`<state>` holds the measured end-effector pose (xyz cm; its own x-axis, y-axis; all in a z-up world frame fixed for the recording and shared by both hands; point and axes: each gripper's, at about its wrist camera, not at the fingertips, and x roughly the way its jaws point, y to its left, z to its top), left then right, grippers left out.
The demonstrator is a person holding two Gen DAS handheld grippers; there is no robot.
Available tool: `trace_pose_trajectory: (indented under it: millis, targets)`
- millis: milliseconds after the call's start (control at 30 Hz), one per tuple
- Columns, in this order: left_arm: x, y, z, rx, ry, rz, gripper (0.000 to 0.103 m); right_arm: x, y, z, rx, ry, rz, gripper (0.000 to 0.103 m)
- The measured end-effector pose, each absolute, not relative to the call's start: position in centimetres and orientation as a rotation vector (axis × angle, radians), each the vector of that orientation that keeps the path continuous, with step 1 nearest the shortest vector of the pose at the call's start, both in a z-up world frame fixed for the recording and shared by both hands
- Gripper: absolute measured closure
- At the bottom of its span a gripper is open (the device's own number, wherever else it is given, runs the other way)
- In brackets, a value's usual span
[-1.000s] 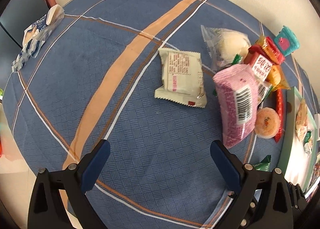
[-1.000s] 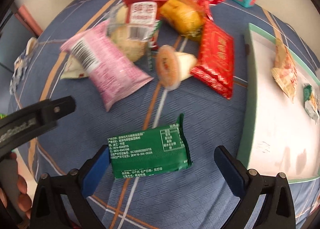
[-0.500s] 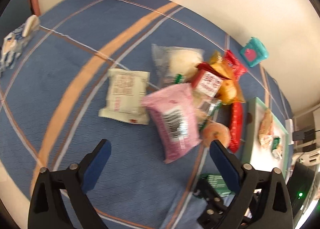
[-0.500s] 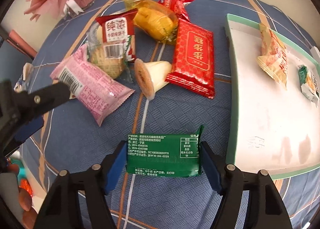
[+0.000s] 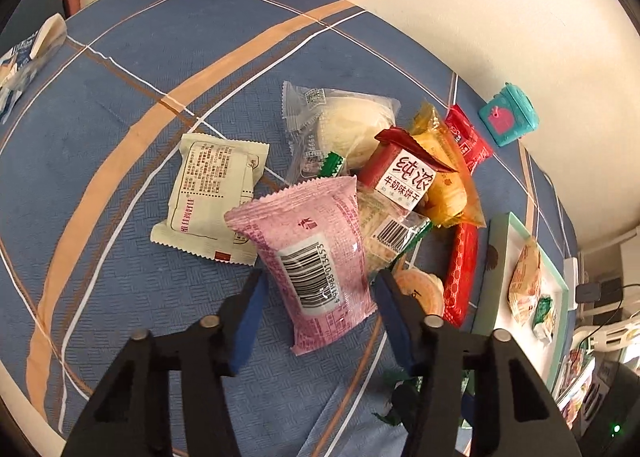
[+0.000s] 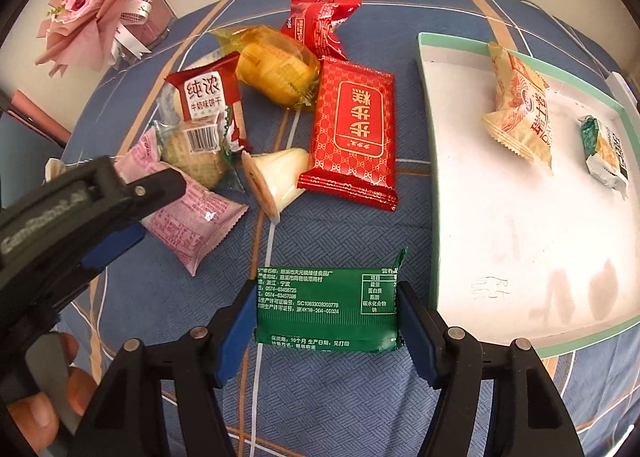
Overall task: Organize snacks
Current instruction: 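Lift and carry the pink bag and green pack over the tray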
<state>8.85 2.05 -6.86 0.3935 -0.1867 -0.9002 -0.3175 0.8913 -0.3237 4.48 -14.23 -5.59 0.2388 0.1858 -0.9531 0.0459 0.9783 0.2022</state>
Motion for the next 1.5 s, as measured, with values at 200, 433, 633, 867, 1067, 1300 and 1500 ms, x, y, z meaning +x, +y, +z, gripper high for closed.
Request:
trace_pose_trajectory:
  millis: [200,433,633,867,1067,1300,1500]
  targets:
    - [8.9,2.4,-7.0,-0.532,1.174,0.088,0.066,5.0,-13.4,-5.8,0.212,1.33,0.096,0.033]
    - [7.4,3.2,-5.4,-0.546,1.138,0.069,0.068,5.0,-13.4,-5.9,0.234,1.31,0.1,0.033]
    - [6.3,3.7,-3.1,-0.532,1.066,0.069,0.068,4.6,-14.2,-4.4,0.259,1.268,0.108,0.033]
    - [5.7,1.9,-0.9,-0.479,1.023,0.012,0.068,4.2,-16.2,-2.9,0.283,1.236,0.074,0.033]
    - [6.0,-1.6,-0.2,-0.405,1.02,-0.059,0.068,3.9,-19.9,-2.5,0.305,1.214,-0.053,0.033]
    - [5.7,-6.0,0.0,-0.319,1.043,-0.163,0.068,2.8,-26.7,-2.9,0.411,1.209,-0.269,0.033]
    - [5.5,-10.8,0.2,-0.234,1.065,-0.273,0.068,1.6,-31.8,-2.9,0.465,1.193,-0.431,0.033]
